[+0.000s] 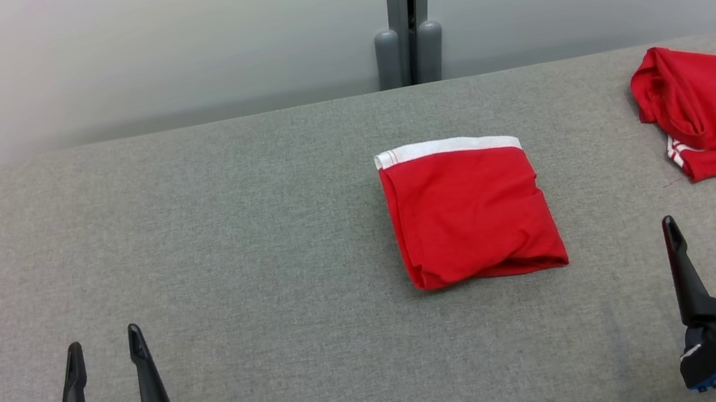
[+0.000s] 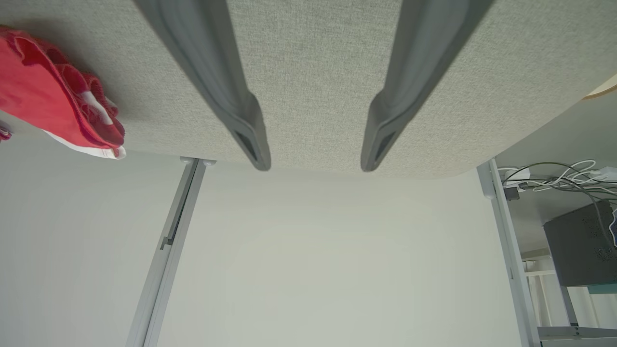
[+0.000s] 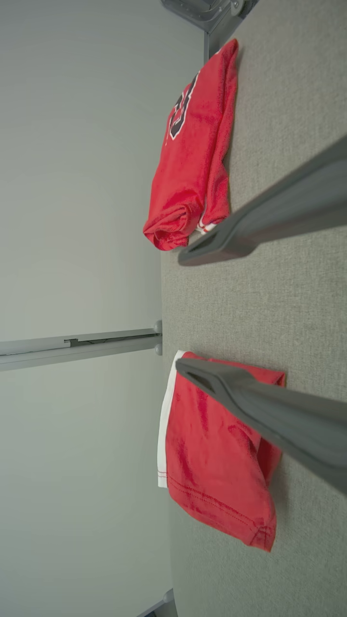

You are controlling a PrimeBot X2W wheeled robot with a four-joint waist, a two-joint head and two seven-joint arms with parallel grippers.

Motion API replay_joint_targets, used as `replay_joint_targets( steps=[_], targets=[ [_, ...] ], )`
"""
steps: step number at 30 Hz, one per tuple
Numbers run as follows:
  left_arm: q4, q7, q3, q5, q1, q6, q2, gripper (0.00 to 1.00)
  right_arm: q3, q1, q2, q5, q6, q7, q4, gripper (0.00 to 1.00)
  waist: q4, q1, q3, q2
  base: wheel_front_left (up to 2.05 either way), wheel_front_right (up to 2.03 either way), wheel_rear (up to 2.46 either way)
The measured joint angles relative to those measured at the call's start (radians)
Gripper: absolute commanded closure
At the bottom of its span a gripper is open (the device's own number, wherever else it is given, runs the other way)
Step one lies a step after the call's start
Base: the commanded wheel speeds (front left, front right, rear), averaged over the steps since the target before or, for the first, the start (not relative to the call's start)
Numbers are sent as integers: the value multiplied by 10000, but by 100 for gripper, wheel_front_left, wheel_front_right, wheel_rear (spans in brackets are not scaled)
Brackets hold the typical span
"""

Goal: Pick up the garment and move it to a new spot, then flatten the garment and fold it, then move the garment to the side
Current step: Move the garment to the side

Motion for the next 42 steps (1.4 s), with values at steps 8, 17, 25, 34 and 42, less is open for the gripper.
replay_joint_targets(
  steps=[8,17,25,34,42],
  targets=[
    [42,0,71,59,0,-29,-2,0,-25,1,12,-63,0,0,176,0,2,0,13,0,0,0,0],
    [-2,2,81,104,-71,-79,-2,0,949,-1178,-221,-268,0,17,997,0,186,0,177,1,0,0,0],
    [-21,0,-31,140,-497,-165,0,0,1804,-4172,-435,-397,0,920,3099,0,569,1,632,1,0,0,0],
    [46,0,-259,-35,-889,-159,0,0,1749,-5801,-727,-420,0,1373,6475,0,1312,1,1285,2,0,0,0],
    [67,0,-320,-50,-1051,-115,2,0,1335,-6364,-777,-336,0,936,8845,0,1688,1,1676,2,0,0,0]
  ],
)
